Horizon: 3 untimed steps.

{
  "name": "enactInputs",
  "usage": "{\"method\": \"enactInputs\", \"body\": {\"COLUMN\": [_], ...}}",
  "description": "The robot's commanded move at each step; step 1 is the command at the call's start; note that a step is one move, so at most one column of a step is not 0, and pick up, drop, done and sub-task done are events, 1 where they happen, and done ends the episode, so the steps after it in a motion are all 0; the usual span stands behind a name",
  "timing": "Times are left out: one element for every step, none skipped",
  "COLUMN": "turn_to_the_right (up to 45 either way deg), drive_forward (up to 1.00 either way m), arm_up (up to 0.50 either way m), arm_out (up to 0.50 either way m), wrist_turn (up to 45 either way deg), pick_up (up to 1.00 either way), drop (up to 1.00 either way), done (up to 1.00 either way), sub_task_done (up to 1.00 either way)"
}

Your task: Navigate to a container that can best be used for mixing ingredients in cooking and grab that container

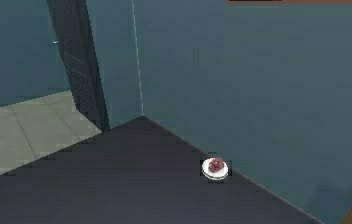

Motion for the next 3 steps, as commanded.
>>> {"method": "enactInputs", "body": {"turn_to_the_right": [6.0,0.0,45.0], "drive_forward": [0.00,0.55,0.00], "arm_up": [0.00,0.00,0.00], "arm_out": [0.00,0.00,0.00], "wrist_turn": [0.0,0.0,0.0], "pick_up": [0.00,0.00,0.00], "drop": [0.00,0.00,0.00], "done": [0.00,0.00,0.00], "sub_task_done": [0.00,0.00,0.00]}}
